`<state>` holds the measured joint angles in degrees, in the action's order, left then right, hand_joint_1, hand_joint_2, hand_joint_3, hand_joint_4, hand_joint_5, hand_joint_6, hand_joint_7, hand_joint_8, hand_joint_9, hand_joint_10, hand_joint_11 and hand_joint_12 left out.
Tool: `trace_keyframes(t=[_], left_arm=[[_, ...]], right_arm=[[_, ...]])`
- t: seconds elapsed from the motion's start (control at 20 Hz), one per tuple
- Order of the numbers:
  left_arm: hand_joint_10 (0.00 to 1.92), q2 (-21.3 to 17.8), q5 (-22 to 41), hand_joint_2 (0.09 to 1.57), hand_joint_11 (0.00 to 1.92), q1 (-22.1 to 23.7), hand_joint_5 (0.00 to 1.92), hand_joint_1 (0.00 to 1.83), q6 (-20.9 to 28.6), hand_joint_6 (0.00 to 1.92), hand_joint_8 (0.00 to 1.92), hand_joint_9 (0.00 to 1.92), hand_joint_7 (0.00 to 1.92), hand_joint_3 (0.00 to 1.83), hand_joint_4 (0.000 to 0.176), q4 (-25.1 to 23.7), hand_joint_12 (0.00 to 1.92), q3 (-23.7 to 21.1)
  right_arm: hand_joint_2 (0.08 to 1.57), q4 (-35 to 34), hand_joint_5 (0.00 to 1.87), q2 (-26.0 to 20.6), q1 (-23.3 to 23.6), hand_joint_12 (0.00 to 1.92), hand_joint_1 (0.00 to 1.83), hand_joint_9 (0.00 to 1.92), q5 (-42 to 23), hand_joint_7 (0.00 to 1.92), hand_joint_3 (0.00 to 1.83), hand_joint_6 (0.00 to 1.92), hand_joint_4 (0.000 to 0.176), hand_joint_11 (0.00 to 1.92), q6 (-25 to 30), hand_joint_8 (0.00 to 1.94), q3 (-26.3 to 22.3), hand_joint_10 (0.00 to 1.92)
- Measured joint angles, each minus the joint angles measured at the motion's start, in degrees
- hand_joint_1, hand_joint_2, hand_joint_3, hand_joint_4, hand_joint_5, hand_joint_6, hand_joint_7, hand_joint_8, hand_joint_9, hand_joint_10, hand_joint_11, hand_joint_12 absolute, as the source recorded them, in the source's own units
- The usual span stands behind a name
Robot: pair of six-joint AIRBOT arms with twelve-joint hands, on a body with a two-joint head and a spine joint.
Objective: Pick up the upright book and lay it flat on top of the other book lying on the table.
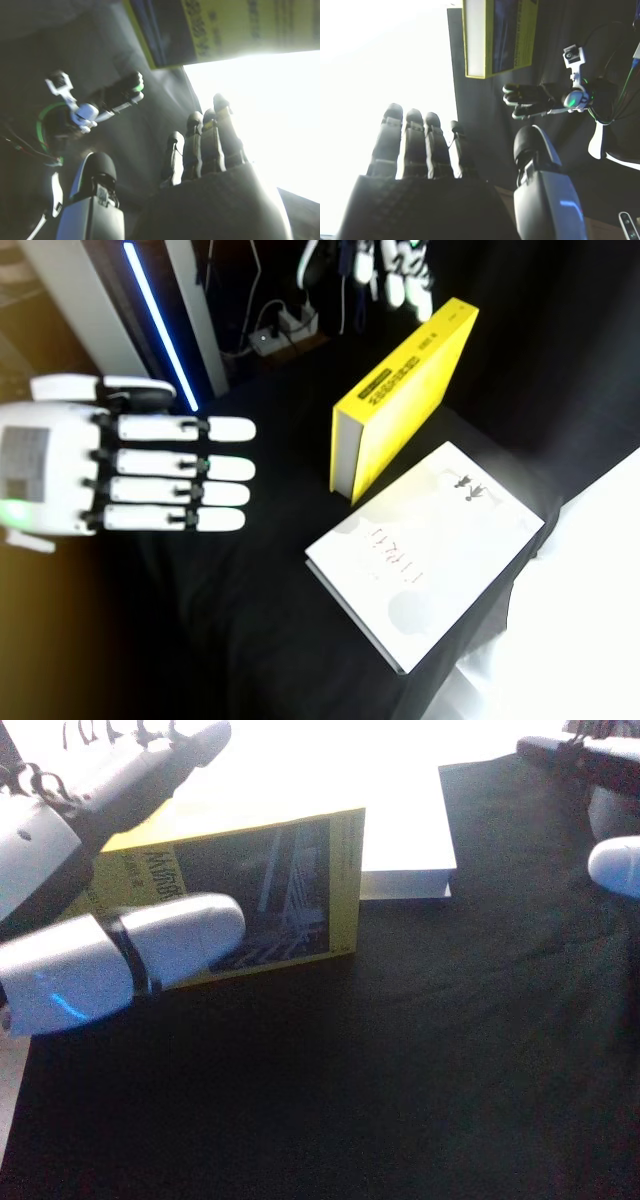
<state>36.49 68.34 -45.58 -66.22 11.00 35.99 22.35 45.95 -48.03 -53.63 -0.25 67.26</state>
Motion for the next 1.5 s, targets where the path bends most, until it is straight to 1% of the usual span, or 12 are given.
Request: trace_keyframes(t=[0.15,0.25,0.45,0.6,0.65,0.85,1.0,1.1,1.15,1.2,1.4,1.5], left_arm=[[0.0,-0.02,0.63,1.29,0.0,-0.68,0.0,0.02,-0.02,0.0,0.0,0.0,0.0,0.02,0.084,2.67,0.0,-0.13],[0.0,-0.07,1.2,1.21,0.0,-0.72,0.0,0.28,0.02,0.0,0.0,0.0,0.0,0.0,0.103,5.27,0.0,-0.28],[0.0,-0.04,1.33,1.19,0.0,-0.72,0.0,0.54,0.0,0.0,0.0,0.0,0.0,0.0,0.108,11.41,0.0,1.68],[0.0,0.48,1.46,1.11,0.0,-0.72,0.0,0.59,-0.04,0.0,0.0,0.0,0.0,0.0,0.109,17.05,0.0,3.43],[0.0,0.85,1.14,1.09,0.0,-0.72,0.0,0.63,-0.04,0.0,0.0,0.0,0.0,0.0,0.134,17.9,0.0,3.78],[0.0,2.99,-2.43,1.07,0.0,-0.72,0.0,0.67,0.0,0.0,0.0,0.0,0.0,0.0,0.125,21.35,0.0,6.43],[0.0,4.9,-6.36,1.07,0.03,-0.72,0.01,0.81,-0.15,0.0,0.0,0.0,0.0,0.0,0.088,25.83,0.01,9.44],[0.09,5.2,-6.36,1.06,0.11,-0.72,0.45,0.99,-0.2,0.03,0.04,0.57,0.55,0.0,0.003,26.34,1.23,9.84],[0.09,5.2,-6.34,1.06,0.11,-0.46,0.45,0.99,-0.2,0.03,0.04,0.57,0.55,0.0,0.003,26.1,1.23,9.84],[0.73,5.2,-5.64,1.1,0.8,-0.44,0.88,1.27,-0.22,0.74,0.92,1.15,1.08,0.0,0.0,25.81,1.56,9.64],[1.19,3.87,-3.52,1.15,0.95,-1.2,0.82,1.26,-0.59,1.01,1.17,1.11,1.02,0.0,0.0,20.06,1.62,4.83],[1.26,2.51,-1.6,1.17,0.99,-1.92,0.78,1.25,-0.24,1.05,1.28,1.08,0.97,0.0,0.0,15.15,1.67,2.47]], right_arm=[[1.43,-0.11,0.0,0.07,0.0,0.0,0.02,0.0,0.13,0.0,0.03,0.0,0.018,0.0,0.02,0.0,0.02,0.0],[1.41,-0.13,0.0,0.07,0.0,0.0,0.0,0.0,0.24,0.0,0.02,0.0,0.027,0.0,0.04,0.0,0.0,0.0],[1.41,-0.17,0.0,0.09,0.0,0.0,0.0,0.0,0.35,0.0,0.01,0.0,0.003,0.0,0.31,0.0,0.02,0.0],[1.42,-0.39,0.0,0.76,0.0,0.0,0.0,0.0,0.44,0.0,0.02,0.0,0.011,0.0,1.2,0.0,0.7,0.0],[1.42,-0.26,0.0,0.94,0.0,0.0,0.0,0.0,0.44,0.0,0.02,0.0,0.012,0.0,1.36,0.0,0.72,0.0],[1.42,-0.2,0.0,1.18,0.0,0.0,0.0,0.0,0.42,0.0,0.01,0.0,0.024,0.0,1.53,0.0,0.72,0.0],[1.42,-0.2,0.0,1.18,0.0,0.0,0.0,0.0,0.39,0.0,0.01,0.0,0.003,0.0,1.88,0.0,0.72,0.0],[1.42,-0.2,0.0,1.29,0.0,0.0,0.0,0.0,0.33,0.0,0.01,0.0,0.021,0.0,1.97,0.0,0.72,0.0],[1.42,-0.17,0.0,1.29,0.0,0.0,0.0,0.0,0.39,0.0,0.01,0.0,0.021,0.0,2.03,0.0,0.72,0.0],[1.41,-0.22,0.0,1.29,0.0,0.0,0.01,0.0,0.5,0.0,0.01,0.0,0.023,0.0,2.16,0.0,0.72,0.0],[1.42,-0.22,0.0,1.29,0.0,0.0,0.05,0.01,0.37,0.0,0.0,0.0,0.027,0.0,3.17,0.0,0.72,0.0],[1.4,-0.33,0.0,1.29,0.0,0.0,0.14,0.0,0.31,0.0,0.0,0.0,0.0,0.0,3.67,0.0,0.85,0.0]])
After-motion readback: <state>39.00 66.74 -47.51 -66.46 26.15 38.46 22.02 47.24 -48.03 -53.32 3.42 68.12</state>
